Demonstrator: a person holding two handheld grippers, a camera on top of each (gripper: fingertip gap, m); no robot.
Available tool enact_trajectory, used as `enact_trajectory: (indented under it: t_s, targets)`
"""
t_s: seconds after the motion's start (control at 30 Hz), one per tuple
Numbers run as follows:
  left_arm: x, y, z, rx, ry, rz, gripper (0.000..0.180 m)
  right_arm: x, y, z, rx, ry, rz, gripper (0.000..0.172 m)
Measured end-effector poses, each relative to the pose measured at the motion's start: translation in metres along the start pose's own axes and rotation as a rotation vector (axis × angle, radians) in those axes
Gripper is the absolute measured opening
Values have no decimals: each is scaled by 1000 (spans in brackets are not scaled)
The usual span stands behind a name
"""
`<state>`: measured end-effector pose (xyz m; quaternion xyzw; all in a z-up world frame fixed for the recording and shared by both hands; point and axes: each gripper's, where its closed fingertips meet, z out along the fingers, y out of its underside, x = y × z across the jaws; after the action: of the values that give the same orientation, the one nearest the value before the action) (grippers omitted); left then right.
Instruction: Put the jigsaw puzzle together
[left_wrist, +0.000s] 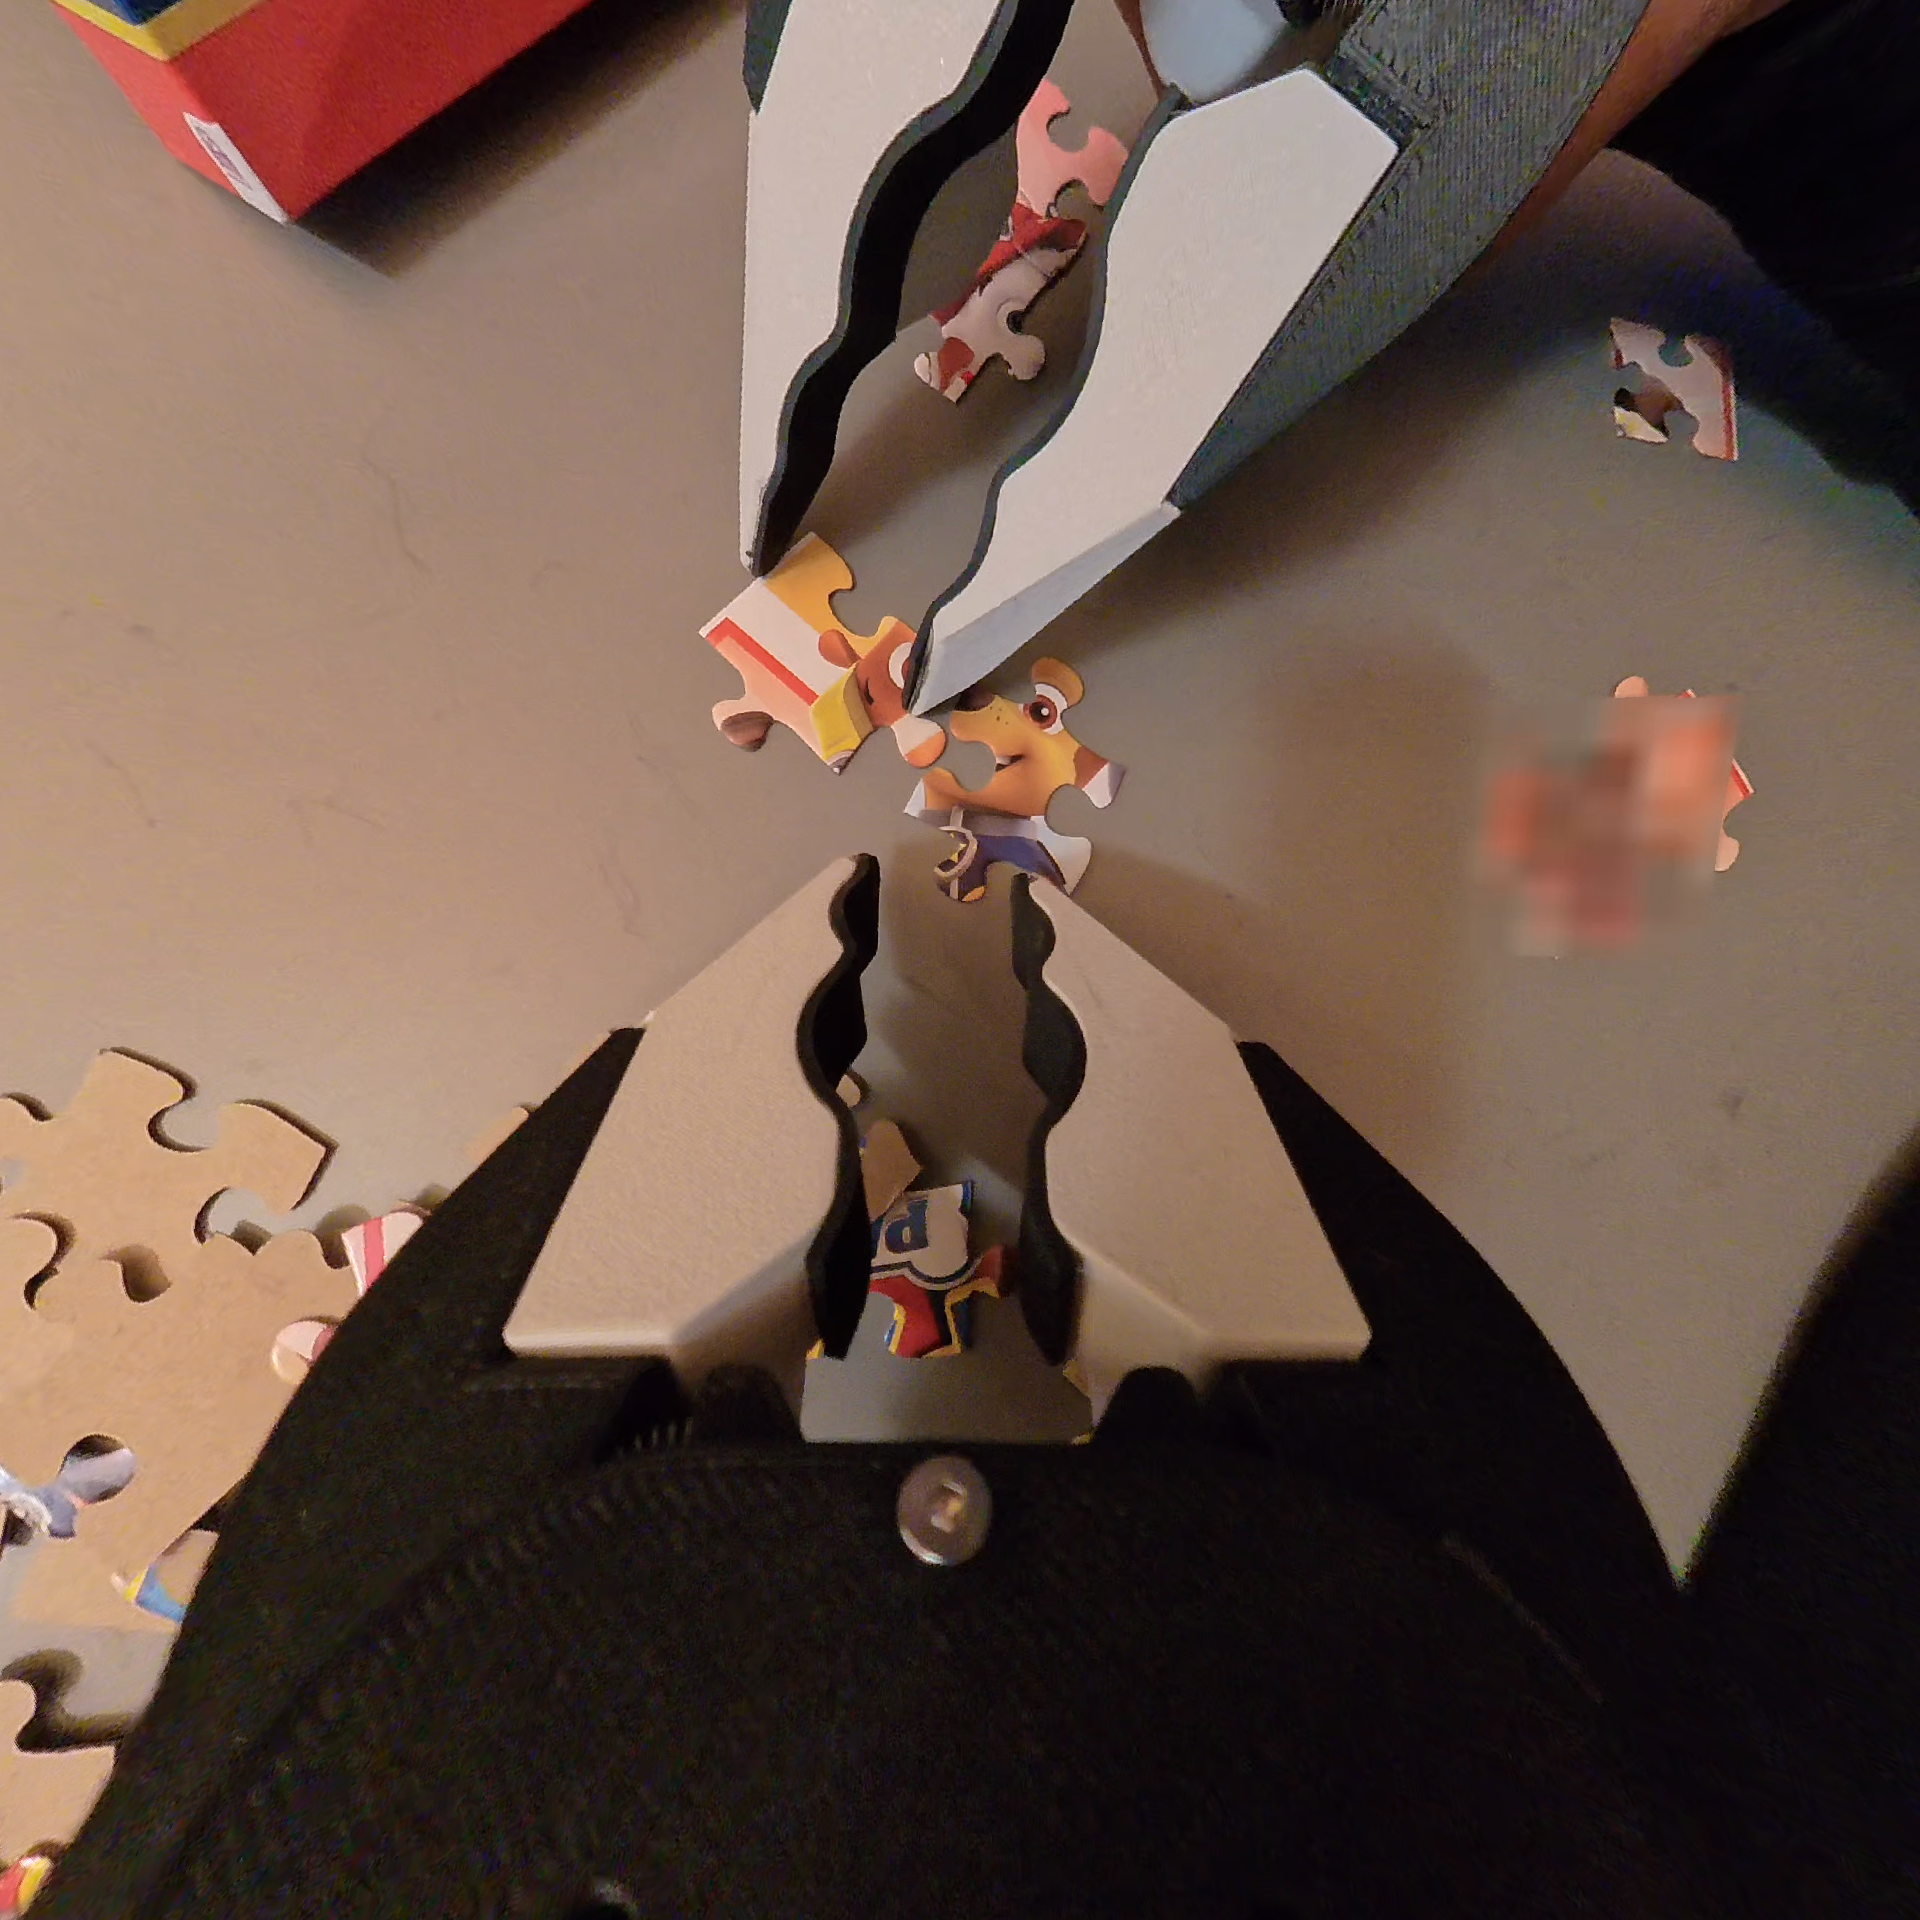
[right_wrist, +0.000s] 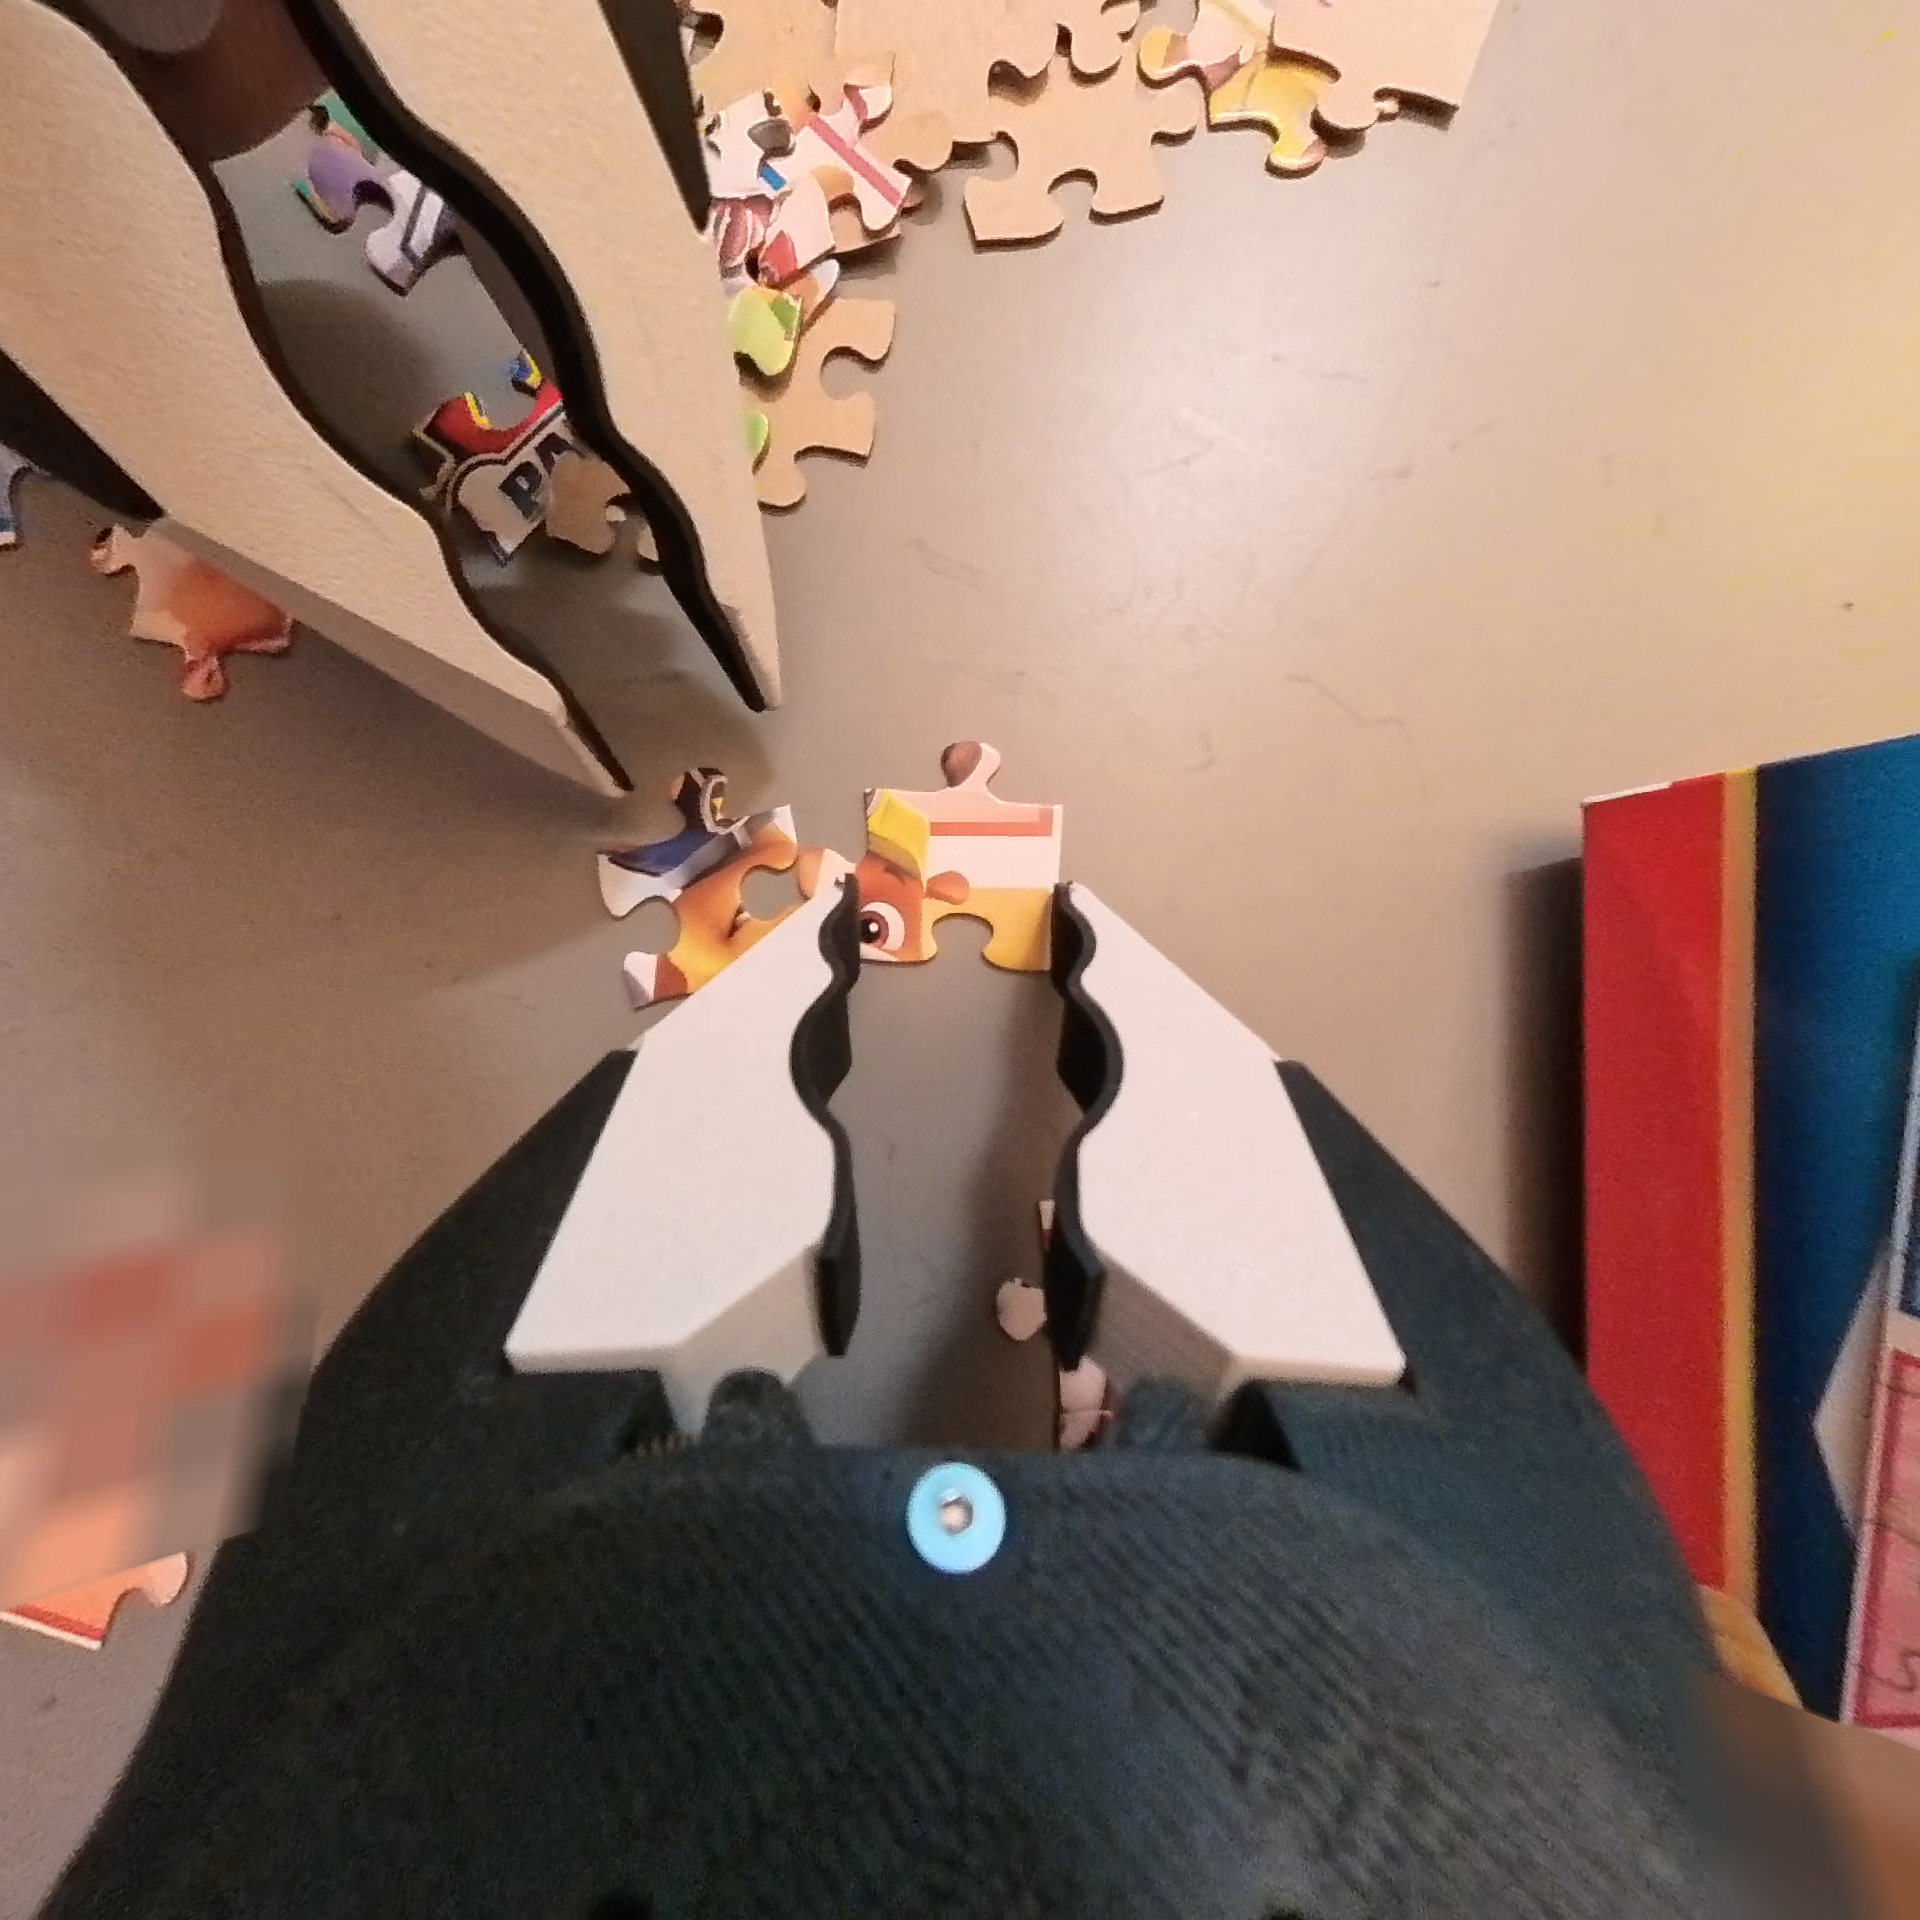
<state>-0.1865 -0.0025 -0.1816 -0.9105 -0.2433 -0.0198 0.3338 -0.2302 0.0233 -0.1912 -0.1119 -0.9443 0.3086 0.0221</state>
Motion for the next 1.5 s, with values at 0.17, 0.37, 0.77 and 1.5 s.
enact_trajectory:
  t_s: [0.17,0.37,0.77,1.5]
  targets:
    - [2,1,1,-3,4,0,23,1,-1,-4,18,4,12,35]
    - [3,4,5,-19,-10,6,23,0,-1,-16,46,22,33,35]
    - [23,10,11,-35,20,13,22,-42,22,-53,169,81,197,24]
    - [32,4,15,46,21,-108,26,-52,32,-23,91,67,156,50]
